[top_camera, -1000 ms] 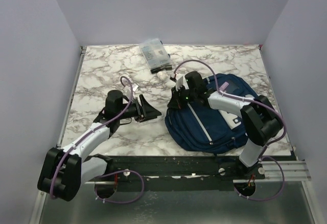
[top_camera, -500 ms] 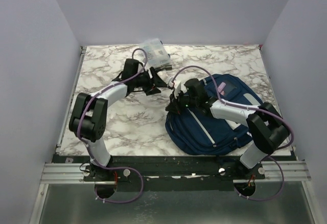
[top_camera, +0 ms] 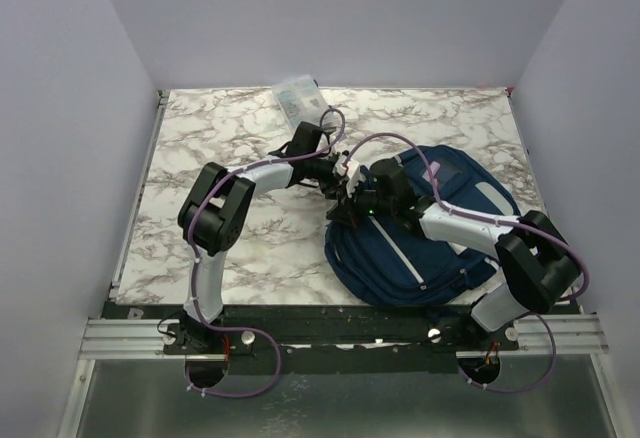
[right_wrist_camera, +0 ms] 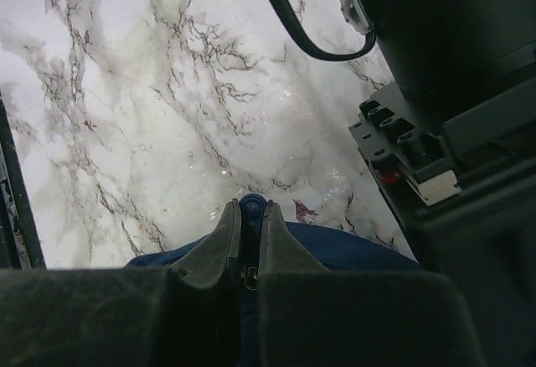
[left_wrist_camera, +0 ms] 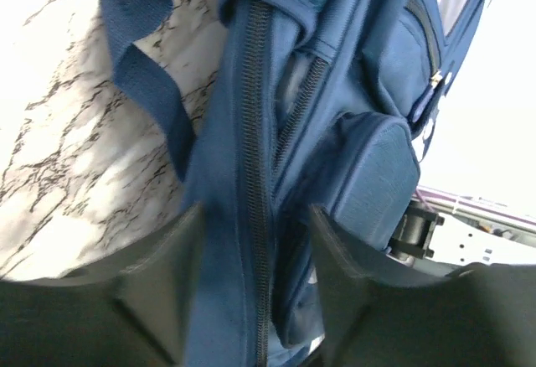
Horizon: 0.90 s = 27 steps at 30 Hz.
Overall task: Pack the student bag
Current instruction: Zip the student bag at the center of the board.
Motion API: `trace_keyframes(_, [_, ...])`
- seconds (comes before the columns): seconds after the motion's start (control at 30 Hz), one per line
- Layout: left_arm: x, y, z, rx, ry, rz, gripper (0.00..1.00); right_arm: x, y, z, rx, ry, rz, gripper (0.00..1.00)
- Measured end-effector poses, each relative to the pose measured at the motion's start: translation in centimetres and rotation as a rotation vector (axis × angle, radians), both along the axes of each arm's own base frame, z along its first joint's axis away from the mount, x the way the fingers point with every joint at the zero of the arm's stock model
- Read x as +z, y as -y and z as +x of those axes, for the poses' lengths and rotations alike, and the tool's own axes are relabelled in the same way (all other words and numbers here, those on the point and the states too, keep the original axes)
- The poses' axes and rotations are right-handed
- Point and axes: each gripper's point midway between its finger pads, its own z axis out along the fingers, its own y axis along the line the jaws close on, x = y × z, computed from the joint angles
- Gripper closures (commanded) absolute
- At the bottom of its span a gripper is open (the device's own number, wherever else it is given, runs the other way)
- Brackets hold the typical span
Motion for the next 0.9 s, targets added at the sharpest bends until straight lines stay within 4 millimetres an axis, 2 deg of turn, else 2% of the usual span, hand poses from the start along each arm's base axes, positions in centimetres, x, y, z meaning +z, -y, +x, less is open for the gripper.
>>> trace_keyframes(0.1, [-1.3,-0.2,-0.3,-0.017,-0.029,0.007,0.8,0.2,0.0,-0.2,0.008,0.009,0.0,0.99])
trace_keyframes(0.23, [-1.6,-0.3,-0.1,-0.038,-0.049,0.009,0.98,0.0,-0.4,-0.7,0.044,0.051,-0.024,0.99])
trace_keyframes(0.33, [-1.4,-0.1,0.3,-0.063,-0.059,0.026,1.0,-0.3,-0.9,-2.0,0.104,0.111,-0.068,1.0])
trace_keyframes(0.37, [-1.2,-0.1,0.4,-0.069,-0.056,0.03,1.0,-0.4,-1.7,-3.4,0.151,0.129,-0.078,1.0])
trace_keyframes(0.5, [-0.3,0.1,1.5,-0.097,-0.036,0.043,1.0,-1.1,-2.9,-7.9,0.3,0.176,-0.154,0.99])
trace_keyframes(0.6, [0.2,-0.1,1.8,-0.114,-0.039,0.05,1.0,-2.0,-2.4,-10.6,0.359,0.159,-0.211,0.99])
trace_keyframes(0.7, [0.6,-0.6,2.3,-0.121,-0.041,0.056,1.0,-2.0,-0.5,-12.2,0.351,0.155,-0.213,0.99])
trace_keyframes(0.73, [0.7,-0.8,2.3,-0.126,-0.045,0.062,0.92,-1.7,0.0,-12.5,0.343,0.161,-0.202,0.99])
trace_keyframes(0.77, [0.8,-0.9,2.4,-0.13,-0.05,0.068,0.78,-1.4,0.5,-12.7,0.333,0.169,-0.191,0.99])
trace_keyframes(0.83, [0.9,-1.1,2.4,-0.136,-0.058,0.077,0.57,-0.9,0.5,-12.6,0.321,0.176,-0.177,0.99])
trace_keyframes(0.9, [1.0,-1.3,2.5,-0.133,-0.054,0.079,0.48,-0.9,0.2,-12.7,0.318,0.172,-0.173,0.99])
